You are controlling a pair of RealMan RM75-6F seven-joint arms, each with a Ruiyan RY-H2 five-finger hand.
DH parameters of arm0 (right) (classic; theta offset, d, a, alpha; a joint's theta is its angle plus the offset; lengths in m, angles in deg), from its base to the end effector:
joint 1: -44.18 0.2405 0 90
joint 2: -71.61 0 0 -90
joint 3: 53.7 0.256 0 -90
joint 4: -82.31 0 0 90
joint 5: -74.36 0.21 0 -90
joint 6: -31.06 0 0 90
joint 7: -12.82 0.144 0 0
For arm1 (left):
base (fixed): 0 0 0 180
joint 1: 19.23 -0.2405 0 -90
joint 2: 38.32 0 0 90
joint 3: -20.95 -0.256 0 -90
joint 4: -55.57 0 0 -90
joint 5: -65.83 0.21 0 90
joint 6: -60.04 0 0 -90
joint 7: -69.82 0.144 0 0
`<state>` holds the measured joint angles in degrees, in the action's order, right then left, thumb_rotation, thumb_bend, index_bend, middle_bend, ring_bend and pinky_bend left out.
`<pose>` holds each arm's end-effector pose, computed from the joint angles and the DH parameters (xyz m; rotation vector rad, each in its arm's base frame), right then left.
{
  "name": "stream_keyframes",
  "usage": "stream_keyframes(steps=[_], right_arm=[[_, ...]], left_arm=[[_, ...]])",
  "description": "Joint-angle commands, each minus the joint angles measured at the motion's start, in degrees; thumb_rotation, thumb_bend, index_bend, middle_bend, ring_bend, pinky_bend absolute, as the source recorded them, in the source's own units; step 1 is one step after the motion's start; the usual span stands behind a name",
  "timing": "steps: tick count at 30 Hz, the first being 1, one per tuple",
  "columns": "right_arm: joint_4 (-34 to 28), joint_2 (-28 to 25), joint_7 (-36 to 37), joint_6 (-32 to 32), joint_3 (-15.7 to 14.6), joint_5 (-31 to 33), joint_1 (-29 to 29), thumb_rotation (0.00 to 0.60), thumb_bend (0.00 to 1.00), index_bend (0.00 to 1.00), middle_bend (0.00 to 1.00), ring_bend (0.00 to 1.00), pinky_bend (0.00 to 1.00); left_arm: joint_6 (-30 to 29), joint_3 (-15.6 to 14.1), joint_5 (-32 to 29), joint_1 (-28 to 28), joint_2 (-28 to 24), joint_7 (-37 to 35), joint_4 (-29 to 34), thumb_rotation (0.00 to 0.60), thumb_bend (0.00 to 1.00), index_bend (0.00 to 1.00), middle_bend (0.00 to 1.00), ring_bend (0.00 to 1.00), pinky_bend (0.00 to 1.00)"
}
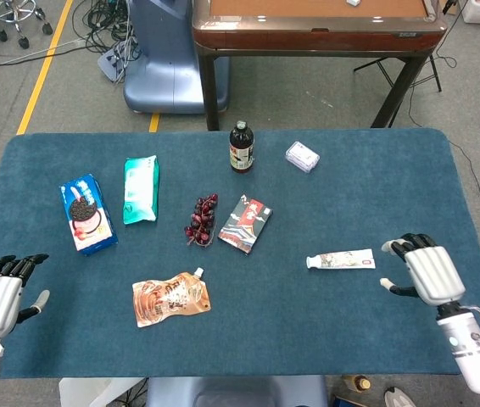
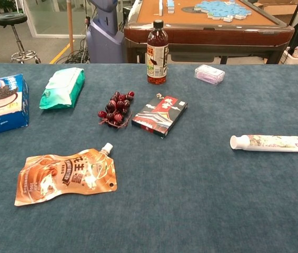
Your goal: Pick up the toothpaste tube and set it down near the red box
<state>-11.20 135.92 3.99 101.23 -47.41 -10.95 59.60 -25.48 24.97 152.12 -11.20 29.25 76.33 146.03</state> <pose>-0.2764 -0.2449 0.1307 1.6470 -0.8161 0.8201 -0.2987 0.2021 0.1463 -1.4281 -0.7813 -0.9046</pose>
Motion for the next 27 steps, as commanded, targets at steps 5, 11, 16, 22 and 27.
stream_keyframes(steps=[5, 11, 16, 22, 27], right_arm=[[5.67, 6.08, -1.99, -10.54, 1.67, 1.96, 8.85, 0.6, 0.15, 0.37, 0.43, 0.26, 0.25], [10.64, 10.61, -3.38, -15.81, 1.17, 2.43, 13.36, 0.6, 0.18, 0.37, 0.43, 0.26, 0.25], [14.19, 13.28, -3.4, -18.37, 0.75, 3.52, 15.44, 0.6, 0.19, 0.37, 0.43, 0.26, 0.25], [17.41, 15.43, -2.63, -19.95, -0.09, 4.5, 16.68, 0.6, 0.21, 0.39, 0.43, 0.26, 0.25], [19.4, 16.42, -2.7, -21.04, -0.74, 5.28, 17.46, 0.6, 0.21, 0.39, 0.43, 0.26, 0.25]], left_arm=[[-0.02, -0.23, 0.01, -0.18, -0.55, 0.03, 0.46, 0.6, 0.26, 0.23, 0.3, 0.31, 0.16], [-0.56, -0.26, -0.27, -0.66, -1.04, -0.12, 0.92, 0.6, 0.26, 0.23, 0.3, 0.31, 0.16], [-0.74, -0.44, -0.58, -1.08, -1.17, -0.28, 1.06, 0.6, 0.26, 0.23, 0.3, 0.31, 0.16], [-0.71, -0.46, -0.74, -1.21, -1.17, -0.49, 1.09, 0.6, 0.26, 0.23, 0.3, 0.31, 0.16], [-0.63, -0.43, -0.67, -1.15, -1.15, -0.51, 1.09, 0.6, 0.26, 0.23, 0.3, 0.31, 0.15]])
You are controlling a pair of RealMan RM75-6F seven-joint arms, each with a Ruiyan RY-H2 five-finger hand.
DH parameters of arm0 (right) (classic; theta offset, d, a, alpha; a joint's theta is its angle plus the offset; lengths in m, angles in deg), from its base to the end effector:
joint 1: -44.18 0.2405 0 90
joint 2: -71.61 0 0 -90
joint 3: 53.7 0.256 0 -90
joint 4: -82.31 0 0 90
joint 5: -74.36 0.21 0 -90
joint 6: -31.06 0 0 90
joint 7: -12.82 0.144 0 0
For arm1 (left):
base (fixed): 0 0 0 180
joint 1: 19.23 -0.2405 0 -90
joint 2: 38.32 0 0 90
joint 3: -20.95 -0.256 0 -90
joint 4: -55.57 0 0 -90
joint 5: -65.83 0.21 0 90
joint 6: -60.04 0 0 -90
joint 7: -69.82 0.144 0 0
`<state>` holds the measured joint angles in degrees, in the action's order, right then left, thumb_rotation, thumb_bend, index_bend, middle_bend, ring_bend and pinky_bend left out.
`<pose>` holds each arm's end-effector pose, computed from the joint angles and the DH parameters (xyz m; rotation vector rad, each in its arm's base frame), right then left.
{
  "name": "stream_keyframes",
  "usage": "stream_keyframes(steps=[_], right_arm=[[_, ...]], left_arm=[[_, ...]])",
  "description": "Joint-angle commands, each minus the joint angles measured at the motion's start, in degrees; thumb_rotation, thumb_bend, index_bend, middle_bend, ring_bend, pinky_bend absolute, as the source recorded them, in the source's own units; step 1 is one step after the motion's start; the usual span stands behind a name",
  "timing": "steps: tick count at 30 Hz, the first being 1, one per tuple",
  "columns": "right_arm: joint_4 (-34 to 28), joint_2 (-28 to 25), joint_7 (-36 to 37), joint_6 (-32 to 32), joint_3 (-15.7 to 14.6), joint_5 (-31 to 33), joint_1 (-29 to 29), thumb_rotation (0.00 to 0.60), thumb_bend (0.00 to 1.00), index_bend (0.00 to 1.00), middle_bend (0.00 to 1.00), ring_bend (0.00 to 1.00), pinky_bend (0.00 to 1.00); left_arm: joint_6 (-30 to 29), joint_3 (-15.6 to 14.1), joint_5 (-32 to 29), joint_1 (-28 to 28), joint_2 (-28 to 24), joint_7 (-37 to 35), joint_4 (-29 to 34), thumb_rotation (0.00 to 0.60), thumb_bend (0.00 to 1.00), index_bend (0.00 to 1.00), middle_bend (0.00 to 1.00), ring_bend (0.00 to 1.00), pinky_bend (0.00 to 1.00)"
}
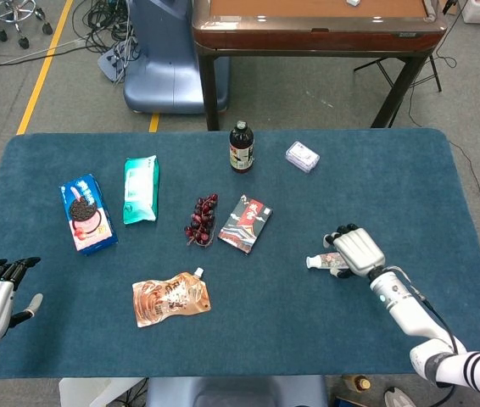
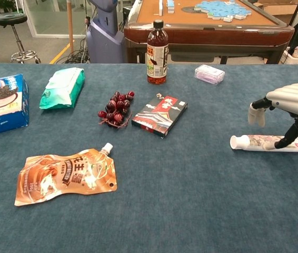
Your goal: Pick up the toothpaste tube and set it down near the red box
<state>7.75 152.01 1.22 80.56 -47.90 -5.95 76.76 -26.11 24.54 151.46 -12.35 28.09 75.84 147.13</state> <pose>-0.2598 -0.3280 0.0282 1.9516 -0.7942 0.6357 -0.3023 0.1944 0.1520 -1.4050 -0.8022 -0.8912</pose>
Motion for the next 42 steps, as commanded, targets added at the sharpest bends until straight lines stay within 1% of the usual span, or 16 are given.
stream_keyframes(steps=[1, 14, 20, 28, 32, 34, 38, 42], right_arm=[[0.73, 0.49, 0.09, -0.48, -0.35, 0.34, 0.44, 0.6, 0.21, 0.4, 0.43, 0.26, 0.25], [4.74, 2.82, 0.41, -2.37, -1.54, 1.78, 1.9, 0.6, 0.24, 0.41, 0.43, 0.26, 0.25], [5.91, 3.29, 0.84, -3.15, -1.82, 2.7, 2.26, 0.6, 0.27, 0.42, 0.43, 0.27, 0.25], [6.19, 3.05, 0.51, -4.32, -2.33, 4.09, 2.47, 0.6, 0.34, 0.44, 0.44, 0.29, 0.25], [5.86, 2.72, 0.74, -4.39, -2.55, 4.06, 2.64, 0.6, 0.42, 0.48, 0.47, 0.32, 0.26], [5.63, 2.47, 0.85, -4.47, -2.65, 3.91, 2.81, 0.6, 0.47, 0.5, 0.49, 0.35, 0.28], [5.13, 1.79, 1.12, -5.47, -2.91, 3.64, 3.54, 0.6, 0.63, 0.56, 0.53, 0.4, 0.31], [4.08, 0.99, 1.3, -7.16, -2.9, 3.7, 4.72, 0.6, 0.73, 0.6, 0.57, 0.44, 0.34]], left_arm=[[0.02, 0.01, -0.05, -0.01, 0.04, -0.01, 0.0, 0.6, 0.26, 0.23, 0.3, 0.31, 0.15], [0.03, 0.01, -0.5, -0.29, 0.17, -0.02, -0.14, 0.6, 0.26, 0.22, 0.3, 0.3, 0.15], [-0.05, 0.0, -0.6, -0.44, 0.17, -0.11, -0.31, 0.6, 0.26, 0.22, 0.3, 0.3, 0.15], [-0.05, 0.01, -0.83, -0.62, 0.15, -0.28, -0.4, 0.6, 0.26, 0.22, 0.3, 0.3, 0.15], [-0.19, 0.01, -0.73, -0.69, 0.13, -0.44, -0.46, 0.6, 0.26, 0.22, 0.3, 0.3, 0.15], [-0.23, 0.02, -0.63, -0.69, 0.06, -0.53, -0.43, 0.6, 0.26, 0.22, 0.29, 0.3, 0.15], [-0.29, 0.02, -0.35, -0.64, -0.08, -0.51, -0.23, 0.6, 0.26, 0.22, 0.29, 0.3, 0.15], [0.05, -0.08, 0.2, -0.32, -0.43, -0.64, 0.12, 0.6, 0.26, 0.22, 0.29, 0.3, 0.15]])
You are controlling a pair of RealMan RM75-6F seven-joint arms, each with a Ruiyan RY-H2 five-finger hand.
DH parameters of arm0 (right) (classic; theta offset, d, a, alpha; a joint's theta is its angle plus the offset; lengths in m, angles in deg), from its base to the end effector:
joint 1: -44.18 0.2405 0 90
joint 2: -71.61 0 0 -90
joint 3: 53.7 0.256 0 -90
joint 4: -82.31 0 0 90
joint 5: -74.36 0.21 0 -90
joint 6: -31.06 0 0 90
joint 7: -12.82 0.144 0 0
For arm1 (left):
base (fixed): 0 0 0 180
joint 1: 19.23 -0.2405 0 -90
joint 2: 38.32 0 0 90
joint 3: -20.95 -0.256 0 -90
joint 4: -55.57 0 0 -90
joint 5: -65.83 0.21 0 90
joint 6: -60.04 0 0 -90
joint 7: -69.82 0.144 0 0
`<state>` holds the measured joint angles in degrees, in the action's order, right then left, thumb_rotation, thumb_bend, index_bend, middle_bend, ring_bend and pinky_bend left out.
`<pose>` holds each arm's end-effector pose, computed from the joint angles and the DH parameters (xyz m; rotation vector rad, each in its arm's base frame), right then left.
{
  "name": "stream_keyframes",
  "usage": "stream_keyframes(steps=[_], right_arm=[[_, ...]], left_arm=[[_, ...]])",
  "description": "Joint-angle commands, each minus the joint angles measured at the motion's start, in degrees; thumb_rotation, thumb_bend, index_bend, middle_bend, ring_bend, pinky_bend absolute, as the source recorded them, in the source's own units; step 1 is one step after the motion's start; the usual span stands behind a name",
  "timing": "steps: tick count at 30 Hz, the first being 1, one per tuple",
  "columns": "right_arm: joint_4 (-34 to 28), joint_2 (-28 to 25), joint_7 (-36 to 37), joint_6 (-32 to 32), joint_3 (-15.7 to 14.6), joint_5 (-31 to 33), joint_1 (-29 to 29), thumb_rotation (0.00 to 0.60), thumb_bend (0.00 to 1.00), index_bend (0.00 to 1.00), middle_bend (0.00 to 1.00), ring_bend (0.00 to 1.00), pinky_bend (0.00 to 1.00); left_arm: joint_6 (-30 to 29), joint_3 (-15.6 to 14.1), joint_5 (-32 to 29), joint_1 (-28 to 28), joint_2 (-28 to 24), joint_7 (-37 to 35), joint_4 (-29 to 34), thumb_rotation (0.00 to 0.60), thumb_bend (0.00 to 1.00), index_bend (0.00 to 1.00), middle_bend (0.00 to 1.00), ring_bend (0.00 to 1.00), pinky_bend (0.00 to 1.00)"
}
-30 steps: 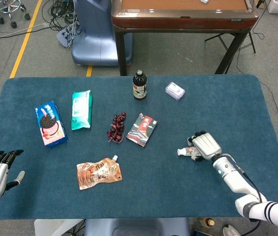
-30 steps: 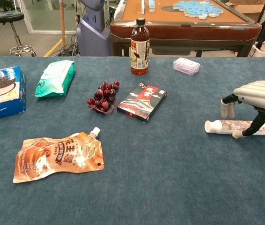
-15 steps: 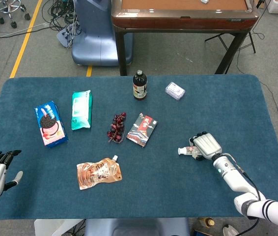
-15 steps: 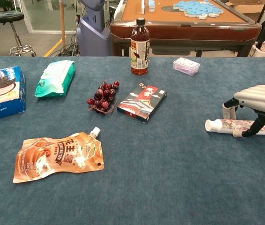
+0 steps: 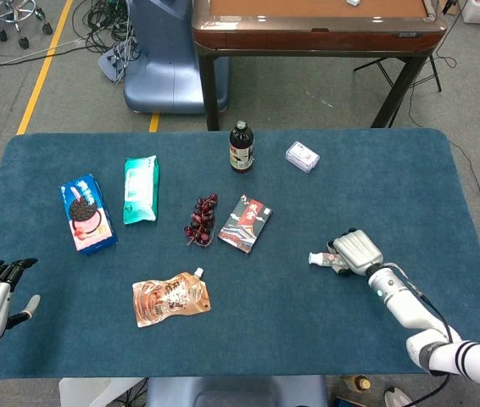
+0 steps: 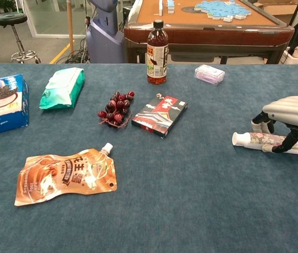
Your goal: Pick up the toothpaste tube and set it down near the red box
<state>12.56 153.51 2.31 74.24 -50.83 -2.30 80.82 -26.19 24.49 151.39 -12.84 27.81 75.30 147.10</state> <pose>-0.2731 -0.3404 0.0153 2.0077 -0.8378 0.5016 -0.3046 0.1916 0.1538 -1.3978 -0.8107 -0.8876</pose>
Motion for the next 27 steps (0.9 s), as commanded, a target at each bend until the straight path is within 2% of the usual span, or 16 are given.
stream_keyframes(steps=[1, 6, 18, 23, 27], right_arm=[[-1.17, -0.86, 0.29, -1.32, 0.11, 0.11, 1.0, 0.6, 0.75, 0.61, 0.57, 0.45, 0.34], [-4.36, -3.52, 0.41, -4.25, 0.78, 0.18, 3.57, 0.6, 0.84, 0.67, 0.62, 0.53, 0.39], [-15.97, -12.86, -0.56, -13.33, 2.93, -1.29, 12.78, 0.6, 0.89, 0.73, 0.66, 0.6, 0.43], [-20.39, -16.16, -2.33, -18.14, 4.15, -1.62, 18.04, 0.6, 0.9, 0.73, 0.66, 0.61, 0.44], [-22.51, -16.87, -4.11, -20.32, 5.33, 0.23, 21.6, 0.6, 0.9, 0.74, 0.67, 0.61, 0.44]], left_arm=[[0.24, -0.05, 0.53, 0.31, -0.3, -0.24, 0.27, 0.6, 0.26, 0.22, 0.3, 0.3, 0.15], [2.15, -0.07, 2.46, 2.17, -1.93, -0.79, 1.23, 0.6, 0.26, 0.22, 0.31, 0.3, 0.15], [13.66, -0.28, 12.09, 13.68, -7.01, -6.3, 2.28, 0.6, 0.26, 0.22, 0.41, 0.34, 0.16], [19.56, -0.51, 16.21, 19.84, -7.64, -7.81, 2.31, 0.6, 0.26, 0.19, 0.45, 0.41, 0.23], [24.14, -0.66, 18.5, 24.39, -7.17, -7.54, 2.36, 0.6, 0.26, 0.14, 0.48, 0.47, 0.28]])
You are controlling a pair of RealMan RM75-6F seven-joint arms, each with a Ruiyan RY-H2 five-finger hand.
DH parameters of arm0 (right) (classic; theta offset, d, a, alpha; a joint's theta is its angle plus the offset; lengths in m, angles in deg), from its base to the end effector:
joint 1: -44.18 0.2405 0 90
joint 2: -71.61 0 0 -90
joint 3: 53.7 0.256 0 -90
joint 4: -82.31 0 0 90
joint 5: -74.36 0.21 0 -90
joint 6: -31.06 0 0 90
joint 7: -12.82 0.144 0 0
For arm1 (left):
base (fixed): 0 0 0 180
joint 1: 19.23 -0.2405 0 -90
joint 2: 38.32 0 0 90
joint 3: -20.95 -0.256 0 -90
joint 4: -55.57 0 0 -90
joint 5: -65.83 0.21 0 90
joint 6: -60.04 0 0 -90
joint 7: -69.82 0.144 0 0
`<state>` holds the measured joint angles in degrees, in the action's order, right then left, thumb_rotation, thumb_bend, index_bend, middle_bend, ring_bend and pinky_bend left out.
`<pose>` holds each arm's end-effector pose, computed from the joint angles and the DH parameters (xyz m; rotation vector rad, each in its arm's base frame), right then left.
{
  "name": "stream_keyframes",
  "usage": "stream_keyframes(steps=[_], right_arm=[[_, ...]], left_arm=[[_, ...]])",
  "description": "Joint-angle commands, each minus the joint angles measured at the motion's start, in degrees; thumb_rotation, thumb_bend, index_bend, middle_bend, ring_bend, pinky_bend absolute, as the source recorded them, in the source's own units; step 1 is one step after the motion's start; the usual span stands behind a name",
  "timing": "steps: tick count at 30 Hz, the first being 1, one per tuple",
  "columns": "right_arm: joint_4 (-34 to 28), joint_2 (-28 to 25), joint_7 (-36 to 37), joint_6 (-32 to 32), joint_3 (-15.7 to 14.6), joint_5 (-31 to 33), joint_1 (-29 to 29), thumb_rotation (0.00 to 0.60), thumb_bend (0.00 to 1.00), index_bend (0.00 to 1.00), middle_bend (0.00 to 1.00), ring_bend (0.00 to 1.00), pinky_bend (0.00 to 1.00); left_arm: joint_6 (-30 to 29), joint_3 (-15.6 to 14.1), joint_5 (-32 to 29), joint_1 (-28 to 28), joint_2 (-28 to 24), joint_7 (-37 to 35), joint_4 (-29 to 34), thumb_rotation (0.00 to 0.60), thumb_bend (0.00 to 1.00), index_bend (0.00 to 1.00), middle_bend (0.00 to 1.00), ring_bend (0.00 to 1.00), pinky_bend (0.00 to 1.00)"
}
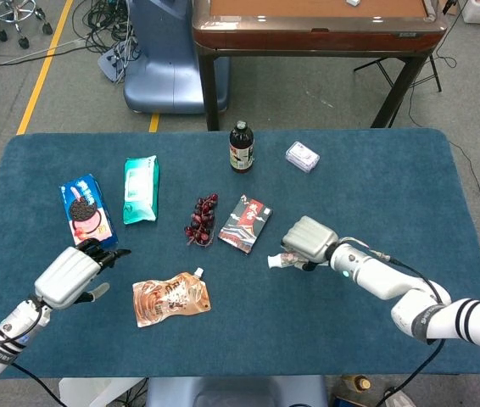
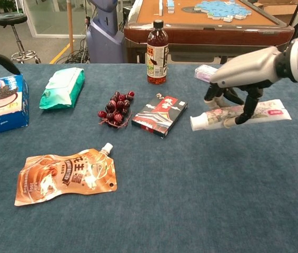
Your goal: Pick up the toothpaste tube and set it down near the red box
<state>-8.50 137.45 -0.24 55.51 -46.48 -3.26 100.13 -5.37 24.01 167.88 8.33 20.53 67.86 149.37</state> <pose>-0.1274 -0.3682 0.0463 2.4052 -0.5765 0.4751 -0.2136 0.2718 0.1268 -2.0506 -0.6260 -0.9685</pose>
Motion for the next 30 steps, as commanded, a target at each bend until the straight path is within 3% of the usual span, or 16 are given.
stream_keyframes(steps=[1, 13, 30], right_arm=[[-1.63, -0.74, -2.03, -1.93, 1.13, 1.77, 3.03, 0.6, 0.9, 0.74, 0.67, 0.61, 0.44], [-1.8, 2.88, -7.62, -3.22, 0.46, 12.33, 12.38, 0.6, 0.91, 0.76, 0.67, 0.63, 0.44], [-2.19, 6.98, -16.18, 2.32, -6.08, 26.6, 23.71, 0.6, 0.92, 0.77, 0.68, 0.65, 0.44]], left_arm=[[4.39, -0.21, 2.32, 4.18, 0.24, 0.13, 0.23, 0.6, 0.26, 0.13, 0.49, 0.49, 0.3], [12.69, 0.74, 0.7, 12.13, 4.48, 4.04, 2.05, 0.6, 0.26, 0.08, 0.55, 0.57, 0.41], [18.69, 0.4, -2.6, 17.59, 9.32, 12.38, 3.36, 0.6, 0.26, 0.08, 0.56, 0.58, 0.43]])
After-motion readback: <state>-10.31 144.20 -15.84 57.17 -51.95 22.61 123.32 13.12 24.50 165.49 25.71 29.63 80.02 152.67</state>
